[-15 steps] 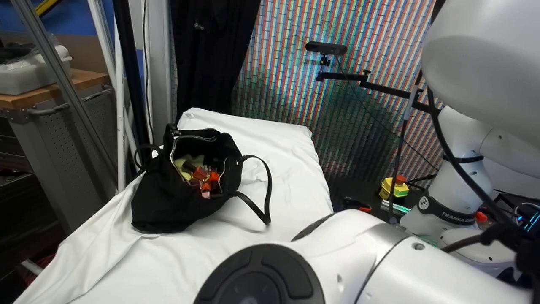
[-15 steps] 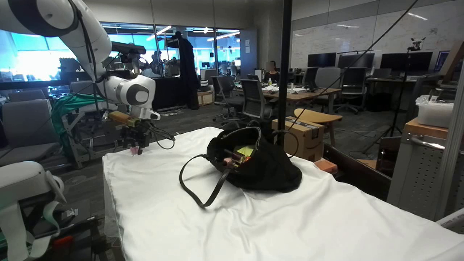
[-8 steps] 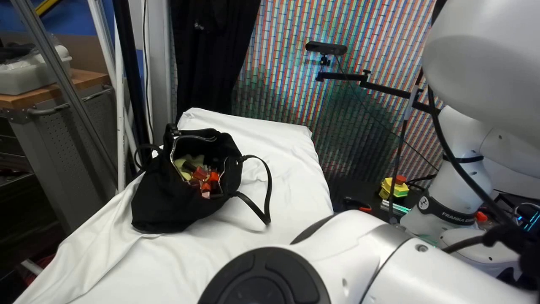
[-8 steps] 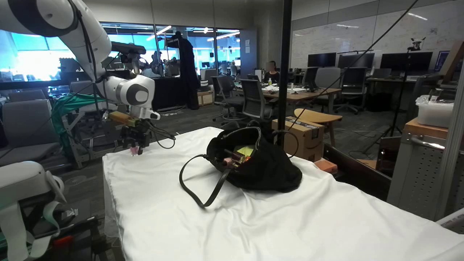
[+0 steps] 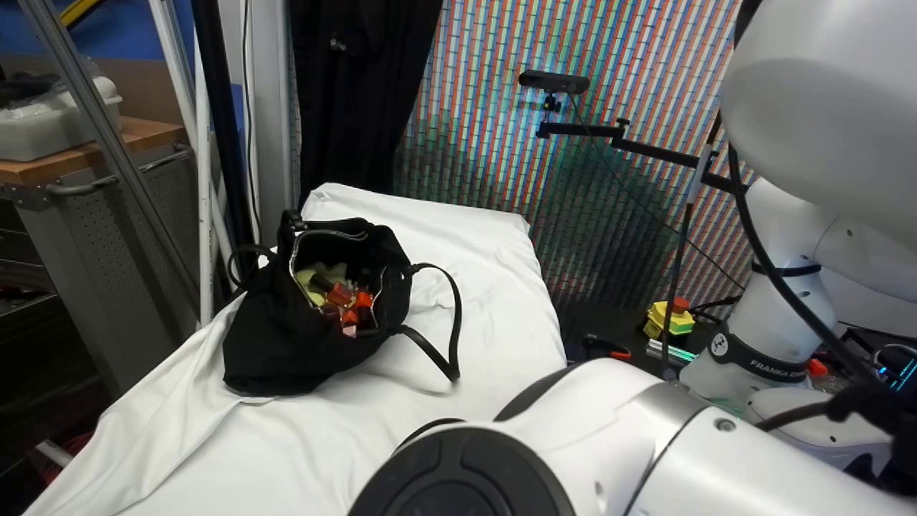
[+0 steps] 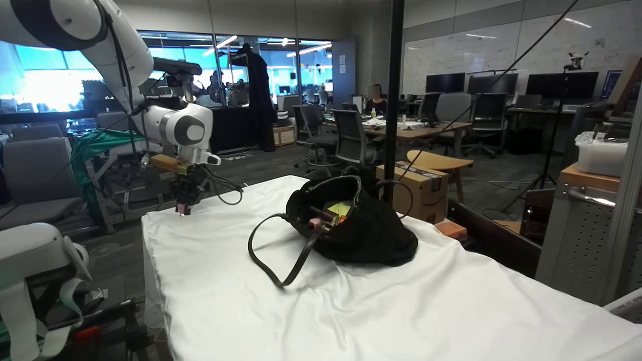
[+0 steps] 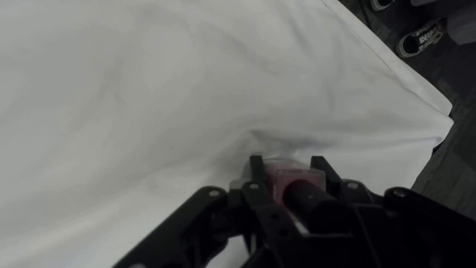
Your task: Pick up the nail polish and put them in the bag
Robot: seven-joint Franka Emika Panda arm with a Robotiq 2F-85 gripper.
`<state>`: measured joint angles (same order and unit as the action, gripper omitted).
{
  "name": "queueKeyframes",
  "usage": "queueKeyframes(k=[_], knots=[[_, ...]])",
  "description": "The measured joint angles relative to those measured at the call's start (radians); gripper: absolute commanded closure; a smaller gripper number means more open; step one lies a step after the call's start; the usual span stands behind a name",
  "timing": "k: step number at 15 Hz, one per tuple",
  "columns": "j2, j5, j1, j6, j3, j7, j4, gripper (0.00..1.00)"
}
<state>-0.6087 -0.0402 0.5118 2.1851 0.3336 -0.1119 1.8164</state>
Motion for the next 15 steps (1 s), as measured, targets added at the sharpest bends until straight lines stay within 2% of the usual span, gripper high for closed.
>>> queueKeyframes(k=[1,15], knots=[[0.000,0.001,0.000,0.000,0.000,0.000,0.000,0.78],[0.005,0.024,-0.005,-0.009,-0.021,0.000,-0.002,0.80]])
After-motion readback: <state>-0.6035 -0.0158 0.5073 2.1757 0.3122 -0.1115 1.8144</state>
